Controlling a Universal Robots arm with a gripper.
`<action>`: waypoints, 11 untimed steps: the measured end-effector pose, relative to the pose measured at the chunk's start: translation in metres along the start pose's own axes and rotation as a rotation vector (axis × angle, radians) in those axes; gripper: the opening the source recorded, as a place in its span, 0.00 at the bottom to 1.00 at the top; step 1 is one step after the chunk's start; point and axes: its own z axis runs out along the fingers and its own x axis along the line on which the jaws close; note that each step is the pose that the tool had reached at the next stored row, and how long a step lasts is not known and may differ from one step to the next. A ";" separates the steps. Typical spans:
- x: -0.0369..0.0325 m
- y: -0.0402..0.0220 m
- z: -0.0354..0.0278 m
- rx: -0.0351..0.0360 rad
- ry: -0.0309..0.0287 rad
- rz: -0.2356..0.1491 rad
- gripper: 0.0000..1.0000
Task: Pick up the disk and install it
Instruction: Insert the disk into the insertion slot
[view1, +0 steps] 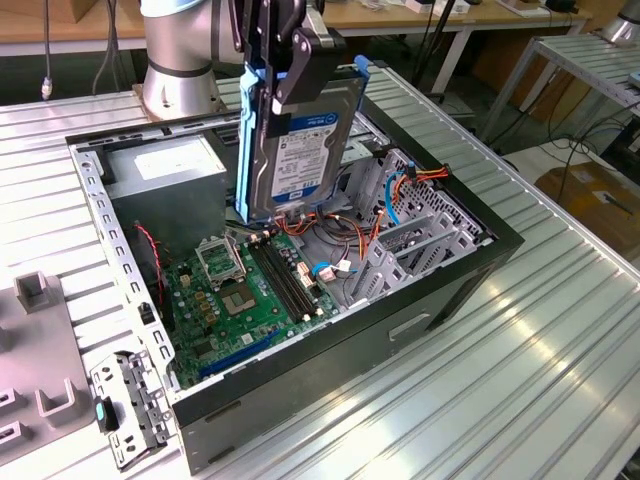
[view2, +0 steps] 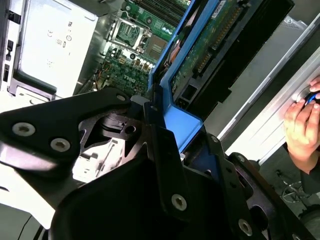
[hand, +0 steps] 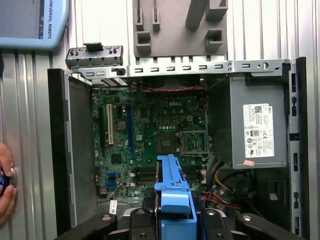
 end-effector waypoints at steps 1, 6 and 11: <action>0.0024 -0.0001 0.0001 0.0000 0.0000 0.000 0.37; 0.0130 -0.0007 0.0005 0.0000 0.0000 0.000 0.37; 0.0136 -0.0102 0.0006 0.0000 0.0000 0.000 0.37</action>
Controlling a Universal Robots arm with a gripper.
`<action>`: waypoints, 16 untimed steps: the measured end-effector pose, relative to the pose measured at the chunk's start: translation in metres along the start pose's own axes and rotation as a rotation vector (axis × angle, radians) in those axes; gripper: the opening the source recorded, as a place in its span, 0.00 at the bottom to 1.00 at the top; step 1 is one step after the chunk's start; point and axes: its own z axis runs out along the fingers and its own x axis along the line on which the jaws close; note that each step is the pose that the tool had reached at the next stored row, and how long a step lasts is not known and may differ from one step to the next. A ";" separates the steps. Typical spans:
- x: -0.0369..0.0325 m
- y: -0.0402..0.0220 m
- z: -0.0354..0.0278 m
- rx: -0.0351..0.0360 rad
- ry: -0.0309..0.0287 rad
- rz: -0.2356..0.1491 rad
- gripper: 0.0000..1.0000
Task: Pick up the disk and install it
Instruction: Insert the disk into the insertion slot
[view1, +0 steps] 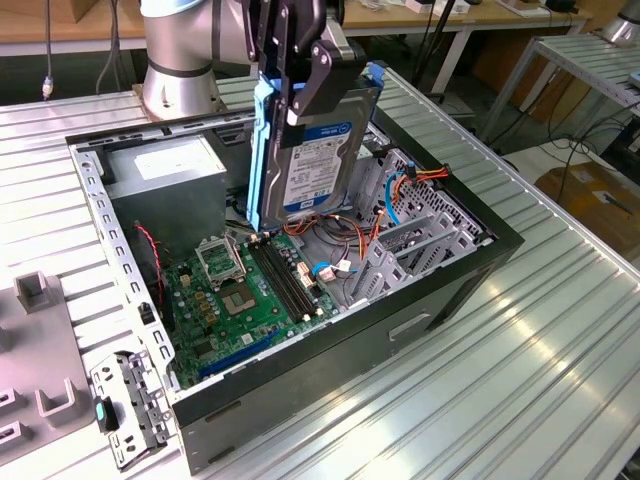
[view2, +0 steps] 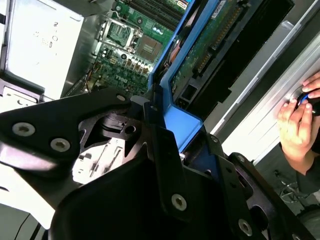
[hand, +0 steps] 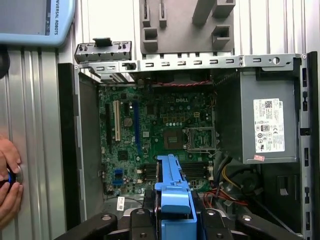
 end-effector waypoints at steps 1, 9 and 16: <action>-0.0001 -0.0025 0.0000 0.0000 0.0000 0.000 0.37; -0.0005 -0.0142 0.0001 0.0000 0.0001 0.000 0.37; 0.0099 -0.0193 0.0006 0.0000 -0.0001 0.000 0.37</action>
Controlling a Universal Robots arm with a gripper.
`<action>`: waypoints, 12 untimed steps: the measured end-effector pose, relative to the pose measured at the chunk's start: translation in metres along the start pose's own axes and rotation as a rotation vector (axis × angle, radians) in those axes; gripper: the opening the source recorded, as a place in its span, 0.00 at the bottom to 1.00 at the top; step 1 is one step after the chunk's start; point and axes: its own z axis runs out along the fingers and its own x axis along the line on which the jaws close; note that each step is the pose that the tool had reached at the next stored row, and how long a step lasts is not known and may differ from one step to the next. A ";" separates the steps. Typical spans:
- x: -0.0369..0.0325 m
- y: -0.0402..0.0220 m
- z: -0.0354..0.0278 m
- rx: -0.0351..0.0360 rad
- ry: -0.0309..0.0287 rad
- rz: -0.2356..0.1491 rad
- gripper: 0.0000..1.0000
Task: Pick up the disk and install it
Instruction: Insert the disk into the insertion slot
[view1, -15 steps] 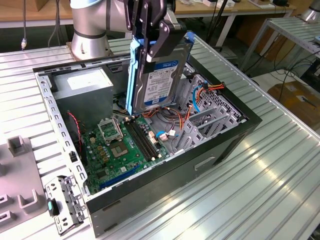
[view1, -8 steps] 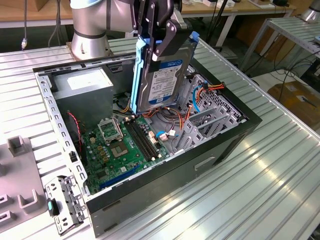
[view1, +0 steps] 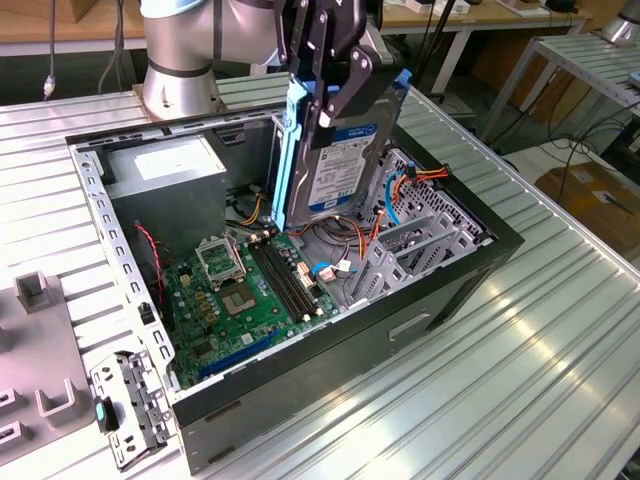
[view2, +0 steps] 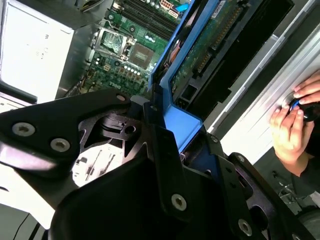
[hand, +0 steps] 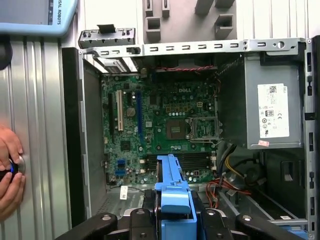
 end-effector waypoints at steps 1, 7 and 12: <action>0.0054 -0.0005 0.0002 0.0000 0.0000 0.000 0.37; 0.0199 -0.0131 0.0010 -0.0011 0.0002 0.000 0.37; 0.0222 -0.0342 0.0014 -0.0014 0.0002 0.000 0.37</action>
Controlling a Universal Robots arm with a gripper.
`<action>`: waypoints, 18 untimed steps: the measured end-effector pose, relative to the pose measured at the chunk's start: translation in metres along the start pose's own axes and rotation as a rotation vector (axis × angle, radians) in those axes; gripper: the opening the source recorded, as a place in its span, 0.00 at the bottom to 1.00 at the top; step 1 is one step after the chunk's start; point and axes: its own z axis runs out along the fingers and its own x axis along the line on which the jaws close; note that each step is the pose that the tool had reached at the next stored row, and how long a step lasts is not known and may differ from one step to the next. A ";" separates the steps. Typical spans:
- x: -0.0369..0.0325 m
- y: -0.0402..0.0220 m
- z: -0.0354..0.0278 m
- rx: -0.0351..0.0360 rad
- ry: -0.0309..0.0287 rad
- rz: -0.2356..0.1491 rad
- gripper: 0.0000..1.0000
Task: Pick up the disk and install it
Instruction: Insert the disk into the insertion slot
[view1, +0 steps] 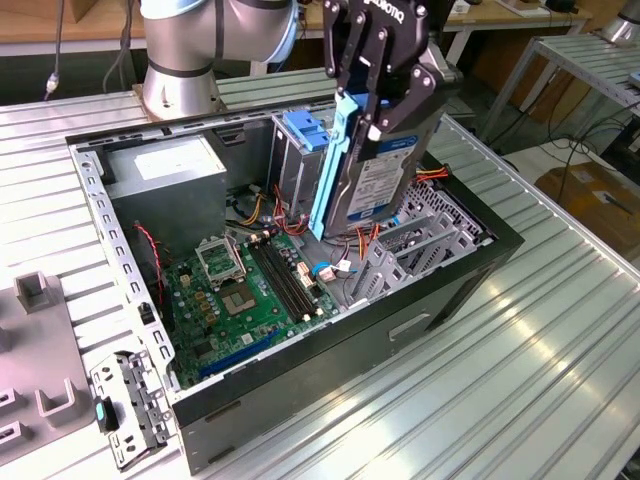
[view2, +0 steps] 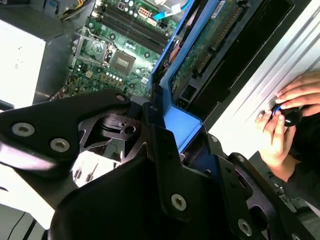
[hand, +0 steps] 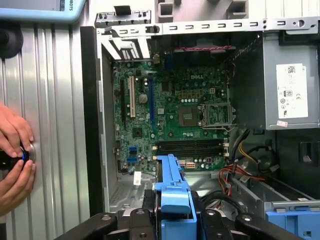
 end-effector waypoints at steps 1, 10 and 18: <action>0.0002 -0.0048 0.0001 0.0000 -0.0001 0.000 0.37; 0.0001 -0.0249 0.0003 -0.0001 0.0002 0.000 0.37; 0.0142 -0.0305 0.0030 0.0000 0.0001 0.000 0.37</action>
